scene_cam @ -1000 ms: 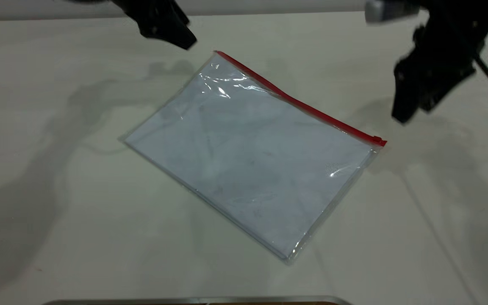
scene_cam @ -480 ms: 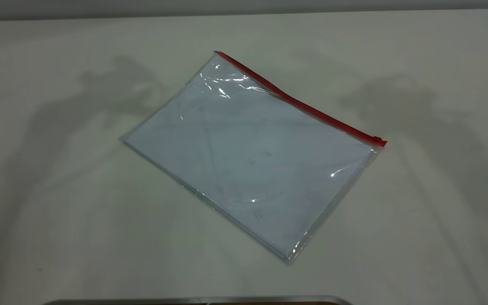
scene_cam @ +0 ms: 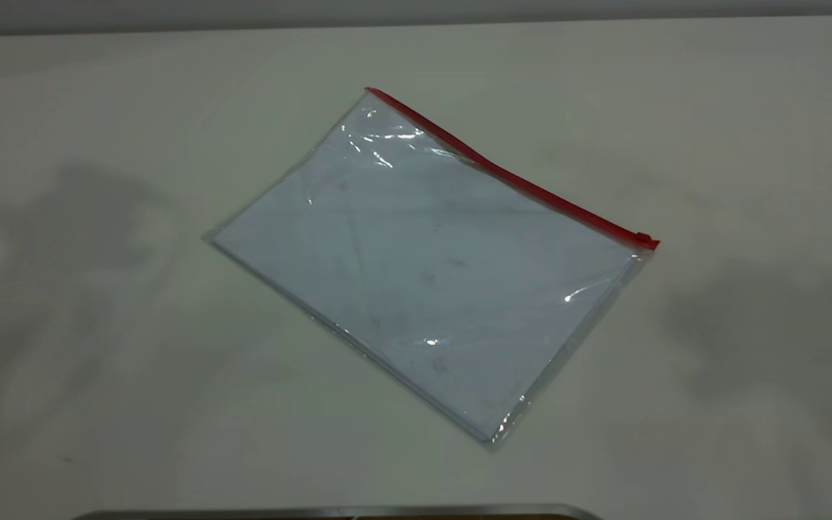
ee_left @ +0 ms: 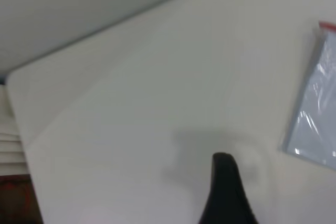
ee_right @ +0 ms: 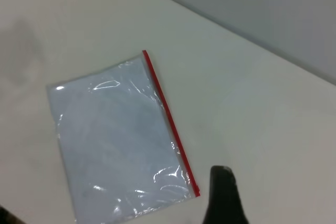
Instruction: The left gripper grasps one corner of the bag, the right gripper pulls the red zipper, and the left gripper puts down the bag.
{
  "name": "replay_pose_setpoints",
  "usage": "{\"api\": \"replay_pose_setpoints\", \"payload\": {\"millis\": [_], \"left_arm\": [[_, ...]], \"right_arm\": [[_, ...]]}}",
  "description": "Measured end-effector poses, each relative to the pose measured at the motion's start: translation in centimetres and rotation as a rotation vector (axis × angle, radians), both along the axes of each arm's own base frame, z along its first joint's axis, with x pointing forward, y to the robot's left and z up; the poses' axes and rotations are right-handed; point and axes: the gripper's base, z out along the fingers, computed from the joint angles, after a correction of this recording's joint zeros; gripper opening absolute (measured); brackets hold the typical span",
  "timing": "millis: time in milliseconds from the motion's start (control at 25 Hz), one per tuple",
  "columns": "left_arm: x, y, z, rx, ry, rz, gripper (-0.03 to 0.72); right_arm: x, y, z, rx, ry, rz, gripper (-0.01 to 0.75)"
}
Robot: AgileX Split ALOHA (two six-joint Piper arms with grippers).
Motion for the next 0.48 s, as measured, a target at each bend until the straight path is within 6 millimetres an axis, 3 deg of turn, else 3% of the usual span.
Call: {"api": "replay_pose_setpoints", "payload": {"millis": [280,360,480], "left_arm": [[-6.1,1.2,5.2,-0.123,-0.171,0.131,0.59],[-8.4,1.4,6.0,-0.163,-0.198,0.126,0.59],[-11.9,1.7,5.5,-0.196,-0.193,0.111,0.59]], "right_arm": [[-7.7,-1.3,1.5,0.039,-0.078,-0.015,0.561],[-9.8,-1.7,0.7,0.044,-0.084,-0.017,0.561],[-13.1,-2.2,-1.3,0.046,-0.091,-0.018,0.561]]}}
